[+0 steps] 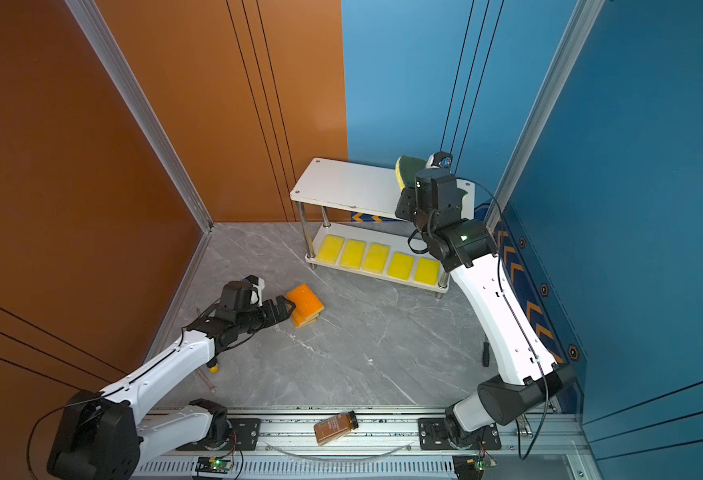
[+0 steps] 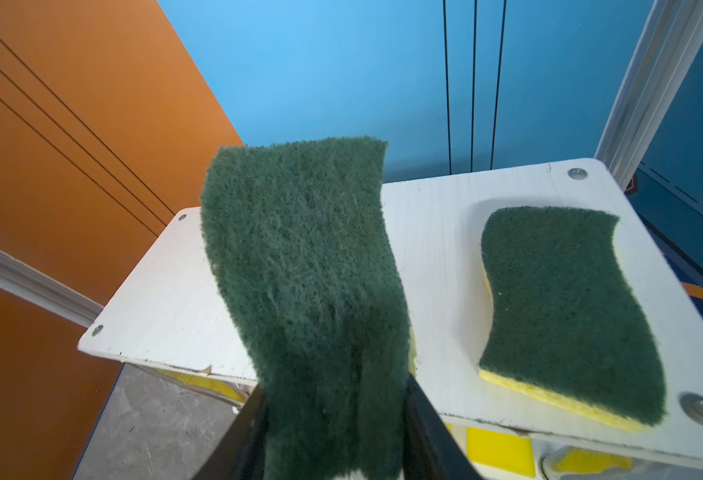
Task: Place and organize the cleaning sponges onto the shelf
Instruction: 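Raise the green-backed sponge over the top shelf beside the first green sponge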
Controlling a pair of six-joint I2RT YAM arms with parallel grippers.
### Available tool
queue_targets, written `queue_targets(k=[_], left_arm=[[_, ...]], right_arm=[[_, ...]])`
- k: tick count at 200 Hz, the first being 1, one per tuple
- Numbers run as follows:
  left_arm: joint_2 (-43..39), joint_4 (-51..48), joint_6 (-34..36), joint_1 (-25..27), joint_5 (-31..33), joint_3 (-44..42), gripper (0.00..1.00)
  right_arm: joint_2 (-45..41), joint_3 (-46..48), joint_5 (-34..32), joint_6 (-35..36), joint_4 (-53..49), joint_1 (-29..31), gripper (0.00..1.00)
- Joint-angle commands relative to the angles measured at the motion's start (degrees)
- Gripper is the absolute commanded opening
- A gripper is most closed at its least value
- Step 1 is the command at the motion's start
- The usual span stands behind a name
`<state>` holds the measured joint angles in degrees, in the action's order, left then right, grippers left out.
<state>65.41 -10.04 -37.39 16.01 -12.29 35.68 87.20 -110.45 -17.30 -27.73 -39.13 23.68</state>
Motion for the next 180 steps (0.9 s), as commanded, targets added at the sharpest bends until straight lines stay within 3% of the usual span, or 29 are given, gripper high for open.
queue_targets(k=[1,180], left_arm=[[-1.06,-0.24,-0.08,-0.38,-1.08,0.09,0.98],[-2.14,-0.24,-0.13,-0.54,-1.59,-1.05,0.98]], right_arm=[[1.09,-2.30,-4.51,-3.44,1.91,0.66,0.42],[9.20,-8.72,-13.98,-5.04,-7.36,1.63,0.43]])
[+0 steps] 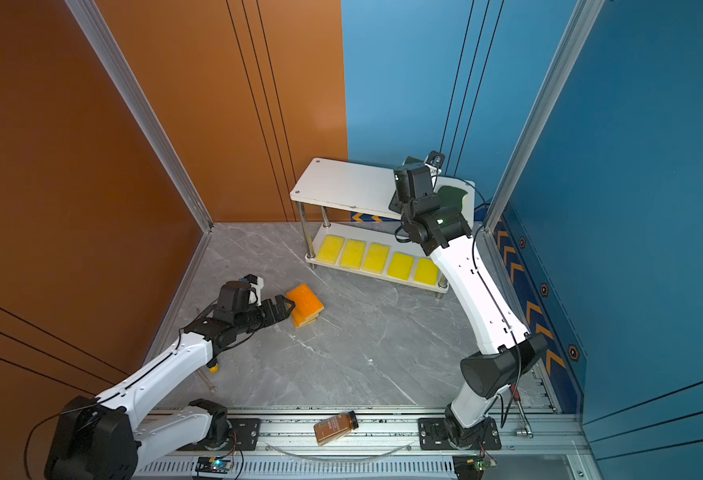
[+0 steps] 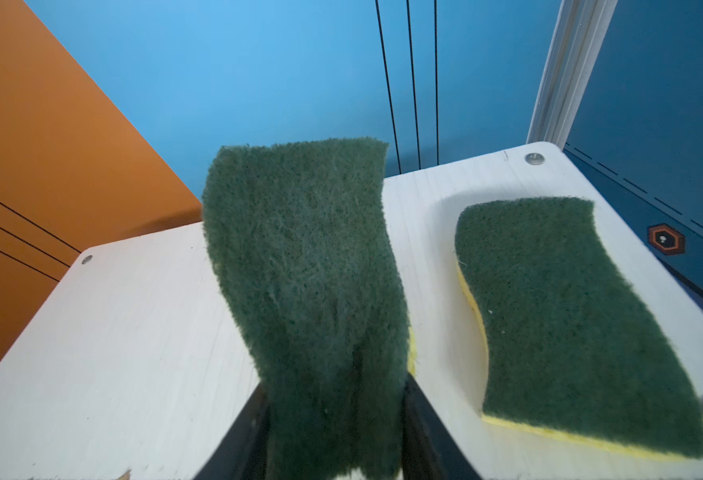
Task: Place and organize the cleaning sponges onto the shelf
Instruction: 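Raise the green-backed sponge over the top shelf beside the first green sponge, then lower the green-backed sponge onto the top shelf and open the right gripper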
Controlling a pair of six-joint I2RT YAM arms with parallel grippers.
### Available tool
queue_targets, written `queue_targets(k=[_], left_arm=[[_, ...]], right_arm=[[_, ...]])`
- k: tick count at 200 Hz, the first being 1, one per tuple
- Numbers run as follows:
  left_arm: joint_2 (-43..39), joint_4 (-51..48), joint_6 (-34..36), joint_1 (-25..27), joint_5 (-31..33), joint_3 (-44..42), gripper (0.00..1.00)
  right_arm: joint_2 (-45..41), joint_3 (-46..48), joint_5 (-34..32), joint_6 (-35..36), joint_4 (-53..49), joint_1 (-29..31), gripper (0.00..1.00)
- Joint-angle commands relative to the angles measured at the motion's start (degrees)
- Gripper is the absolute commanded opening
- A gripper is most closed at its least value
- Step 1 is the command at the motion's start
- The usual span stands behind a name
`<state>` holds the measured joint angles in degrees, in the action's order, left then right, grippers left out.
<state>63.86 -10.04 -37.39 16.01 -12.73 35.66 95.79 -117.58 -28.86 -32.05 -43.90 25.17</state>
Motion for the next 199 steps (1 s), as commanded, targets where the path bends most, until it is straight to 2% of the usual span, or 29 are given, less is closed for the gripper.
queue_targets(k=[1,199], left_arm=[[-0.54,-0.24,-0.09,-0.54,-1.16,-1.03,0.98],[-0.46,-0.06,-0.41,-0.54,-0.80,-1.38,0.98]], right_arm=[[0.62,-1.64,-2.42,-0.72,-2.68,0.10,0.43],[4.41,-2.67,-1.19,-1.37,-4.72,-1.70,0.43]])
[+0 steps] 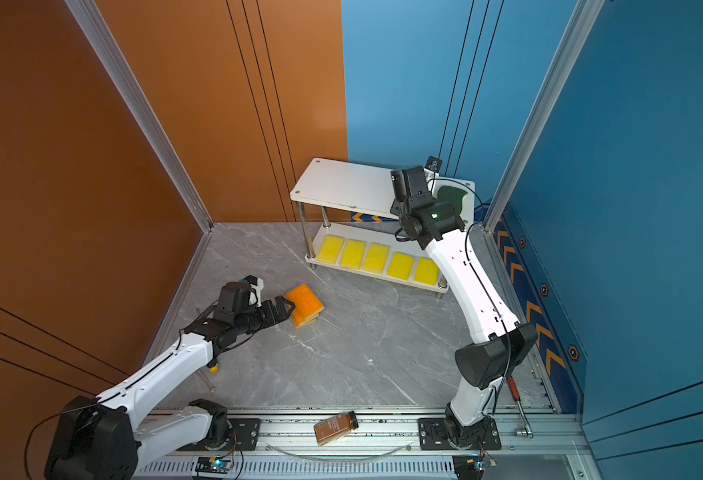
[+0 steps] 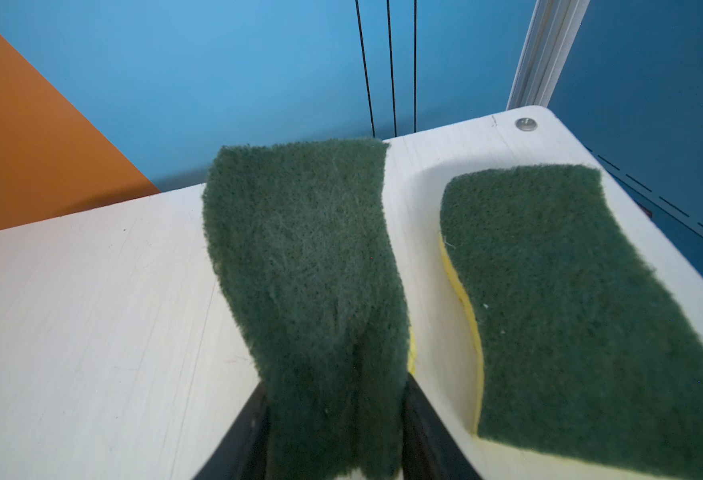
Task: Place and organize the cleaning sponges onto the shelf
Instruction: 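Lower the green-backed sponge onto the top shelf and open the right gripper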
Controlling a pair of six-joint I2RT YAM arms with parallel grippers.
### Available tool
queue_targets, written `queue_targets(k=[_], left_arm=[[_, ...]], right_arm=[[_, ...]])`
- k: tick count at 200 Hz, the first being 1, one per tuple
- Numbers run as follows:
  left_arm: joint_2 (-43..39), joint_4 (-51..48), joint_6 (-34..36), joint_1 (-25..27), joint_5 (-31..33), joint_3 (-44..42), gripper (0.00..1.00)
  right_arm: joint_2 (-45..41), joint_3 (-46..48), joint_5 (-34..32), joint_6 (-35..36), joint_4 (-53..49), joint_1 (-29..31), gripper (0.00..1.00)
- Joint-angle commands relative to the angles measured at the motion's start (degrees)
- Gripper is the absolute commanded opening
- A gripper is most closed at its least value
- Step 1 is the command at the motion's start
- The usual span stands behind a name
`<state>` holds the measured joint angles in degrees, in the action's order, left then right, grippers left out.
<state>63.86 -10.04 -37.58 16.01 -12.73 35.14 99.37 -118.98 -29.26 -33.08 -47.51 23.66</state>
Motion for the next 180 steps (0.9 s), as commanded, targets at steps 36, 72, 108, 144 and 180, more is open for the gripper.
queue_targets(k=[36,72,108,144,180], left_arm=[[-0.66,-0.24,-0.23,-0.54,-0.73,-0.84,0.98],[-0.79,-0.24,-0.26,-0.54,-0.63,-0.80,0.98],[-0.79,-0.24,-0.22,-0.54,-0.54,-0.77,0.98],[-0.70,-0.24,-0.42,-0.54,-0.54,-0.77,0.98],[-0.76,-0.24,-0.39,-0.54,-0.47,-0.84,0.98]], right_arm=[[0.69,-0.57,-0.89,0.12,-1.18,-0.46,0.44],[0.57,0.23,-0.93,0.40,-1.17,-1.01,0.45],[0.47,0.93,-1.29,0.98,-1.17,-1.10,0.45],[0.47,1.29,-1.02,1.21,-1.17,-1.16,0.46],[0.65,1.47,-0.89,1.27,-1.18,-1.16,0.49]])
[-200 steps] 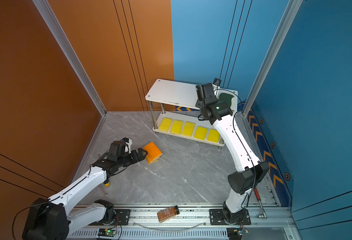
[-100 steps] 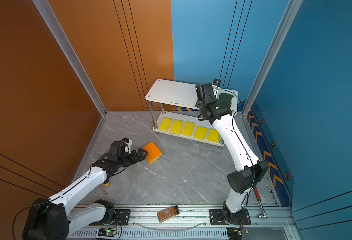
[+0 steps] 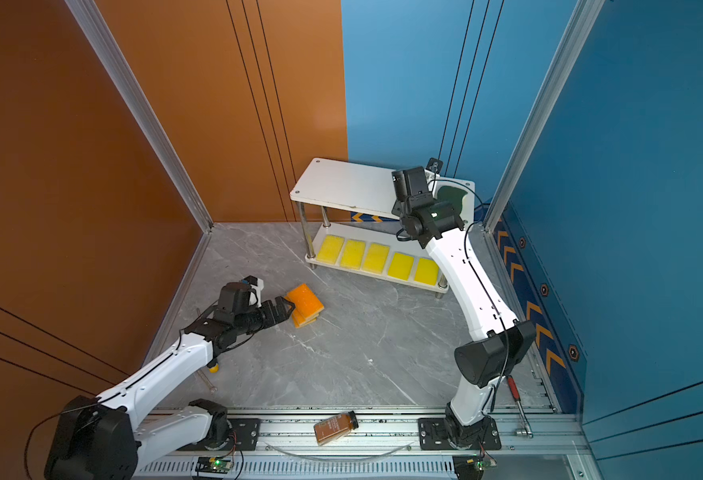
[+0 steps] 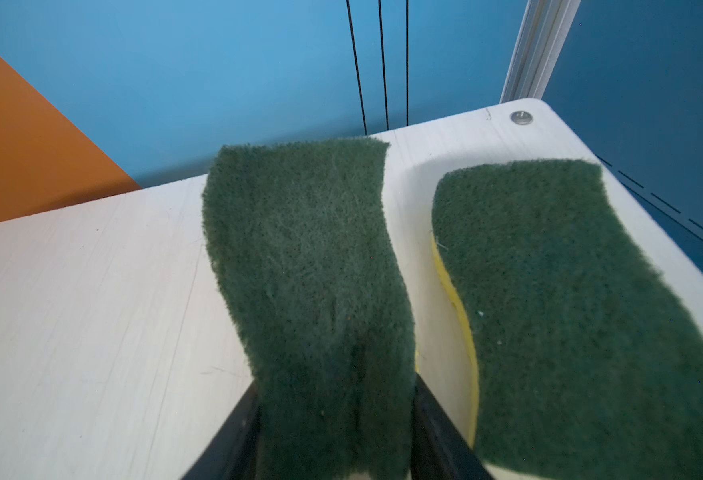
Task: Place and organize the cleaning sponges onto the shelf
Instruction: 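Lower the green-backed sponge onto the top shelf and open the right gripper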
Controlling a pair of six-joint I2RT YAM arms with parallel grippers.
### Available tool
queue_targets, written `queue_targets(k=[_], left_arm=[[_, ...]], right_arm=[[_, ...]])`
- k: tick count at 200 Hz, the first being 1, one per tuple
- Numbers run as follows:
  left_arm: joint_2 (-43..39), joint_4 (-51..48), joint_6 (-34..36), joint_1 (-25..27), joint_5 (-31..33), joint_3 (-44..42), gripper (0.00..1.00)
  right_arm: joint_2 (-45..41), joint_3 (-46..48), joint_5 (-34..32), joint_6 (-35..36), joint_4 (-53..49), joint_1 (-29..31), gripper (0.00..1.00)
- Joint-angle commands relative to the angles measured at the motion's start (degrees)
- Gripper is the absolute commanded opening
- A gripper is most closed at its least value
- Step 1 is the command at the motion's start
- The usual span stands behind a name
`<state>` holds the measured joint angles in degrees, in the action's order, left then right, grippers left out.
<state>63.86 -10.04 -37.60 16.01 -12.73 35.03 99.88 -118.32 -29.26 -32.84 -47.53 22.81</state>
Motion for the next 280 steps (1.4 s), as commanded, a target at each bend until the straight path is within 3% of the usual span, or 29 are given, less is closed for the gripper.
queue_targets(k=[1,280], left_arm=[[-0.76,-0.24,-0.36,-0.54,-0.46,-0.74,0.98],[-0.42,-1.82,-0.24,-0.54,-0.56,-0.92,0.98]], right_arm=[[0.14,0.81,-0.89,1.02,-1.12,-0.31,0.49],[-0.64,1.16,-0.41,3.24,1.18,-0.18,0.71]])
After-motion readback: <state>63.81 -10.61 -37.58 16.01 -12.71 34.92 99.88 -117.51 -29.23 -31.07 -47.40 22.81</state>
